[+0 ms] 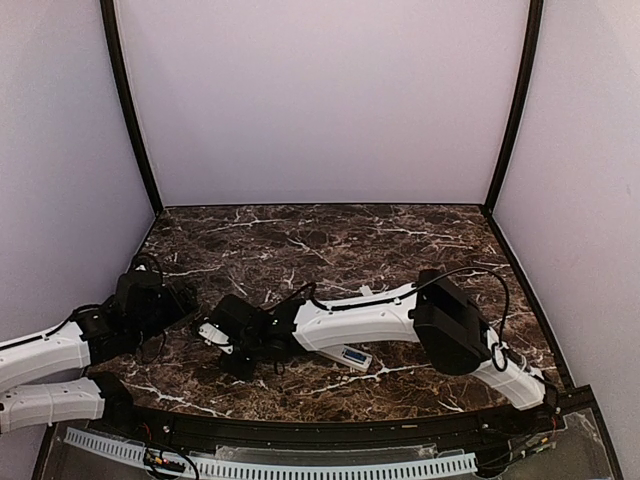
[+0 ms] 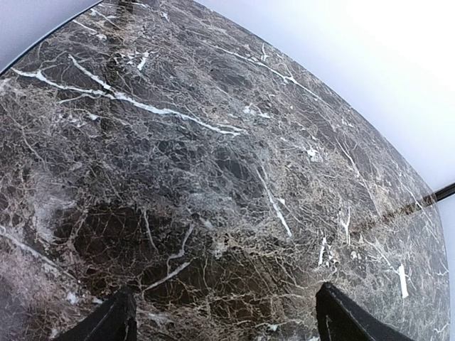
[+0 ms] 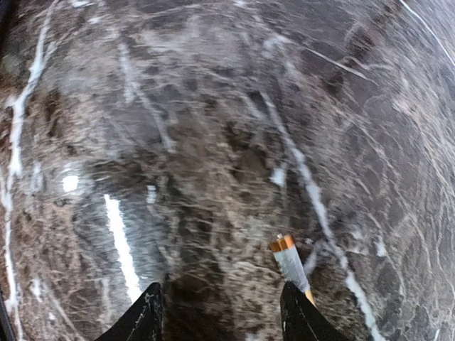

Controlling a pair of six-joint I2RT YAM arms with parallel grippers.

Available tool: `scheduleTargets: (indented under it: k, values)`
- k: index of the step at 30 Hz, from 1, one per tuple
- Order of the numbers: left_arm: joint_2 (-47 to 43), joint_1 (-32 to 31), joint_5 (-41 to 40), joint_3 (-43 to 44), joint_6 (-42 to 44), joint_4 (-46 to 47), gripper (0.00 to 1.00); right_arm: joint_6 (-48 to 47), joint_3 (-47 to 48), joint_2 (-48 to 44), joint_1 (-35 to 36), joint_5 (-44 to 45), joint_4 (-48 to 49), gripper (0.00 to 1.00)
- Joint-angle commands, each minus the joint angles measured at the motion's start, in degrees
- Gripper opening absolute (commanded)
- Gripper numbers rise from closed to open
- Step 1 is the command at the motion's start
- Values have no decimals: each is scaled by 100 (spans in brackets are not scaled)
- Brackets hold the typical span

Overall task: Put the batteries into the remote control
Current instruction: Move the right arm with the battery to the center of the board.

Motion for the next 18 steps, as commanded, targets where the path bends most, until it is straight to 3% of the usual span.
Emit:
scheduleTargets:
  k: [1,6,11,13,18]
  values:
    - [-356,23,-165,-340,-113,-53,86,-9,122,150,-71,546,-371,47]
    - [-672,28,-236,-412,141,-63,85,-466,121,-23,-56,-442,-466,40]
    - [-459,49,-51,-414,698,603,87,-873,115,-915,-434,-2058,-212,43]
    - [141,229,432,-148,1154,1092,86,-601,104,-1246,-816,-2596,-19,45]
    - [2255,820,1596,1205,2111,720,91,-58,-402,-1738,-1498,-2702,397,48]
